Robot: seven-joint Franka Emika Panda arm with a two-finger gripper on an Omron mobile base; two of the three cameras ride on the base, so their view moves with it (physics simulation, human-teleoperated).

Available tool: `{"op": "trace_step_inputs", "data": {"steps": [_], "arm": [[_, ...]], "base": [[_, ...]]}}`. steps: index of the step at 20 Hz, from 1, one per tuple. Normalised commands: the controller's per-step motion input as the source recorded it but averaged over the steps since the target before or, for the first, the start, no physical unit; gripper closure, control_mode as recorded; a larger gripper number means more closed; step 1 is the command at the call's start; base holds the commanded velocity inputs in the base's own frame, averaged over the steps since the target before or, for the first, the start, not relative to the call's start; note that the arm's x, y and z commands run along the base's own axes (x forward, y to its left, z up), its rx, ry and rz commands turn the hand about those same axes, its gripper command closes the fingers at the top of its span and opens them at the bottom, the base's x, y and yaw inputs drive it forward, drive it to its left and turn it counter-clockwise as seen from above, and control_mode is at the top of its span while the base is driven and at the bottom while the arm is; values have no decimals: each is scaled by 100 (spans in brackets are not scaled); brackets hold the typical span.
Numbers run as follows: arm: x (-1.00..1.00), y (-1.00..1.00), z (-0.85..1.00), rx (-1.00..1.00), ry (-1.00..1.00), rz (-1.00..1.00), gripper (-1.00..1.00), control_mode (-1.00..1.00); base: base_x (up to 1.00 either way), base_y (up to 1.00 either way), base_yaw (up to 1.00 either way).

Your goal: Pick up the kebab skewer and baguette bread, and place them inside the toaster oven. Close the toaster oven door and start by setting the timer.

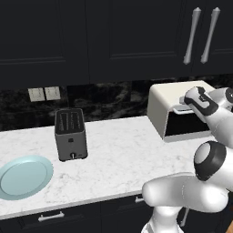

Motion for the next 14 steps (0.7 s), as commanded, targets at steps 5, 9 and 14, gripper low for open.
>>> {"op": "trace_step_inputs", "data": {"steps": [5, 9, 14], "arm": [[-15, -5, 37, 0, 0, 0, -100, -100], [-58, -38, 63, -2, -2, 0, -100, -100], [-68, -37, 62, 0, -1, 0, -100, -100]], "base": [[0, 0, 0], [0, 0, 0], [0, 0, 0]]}}
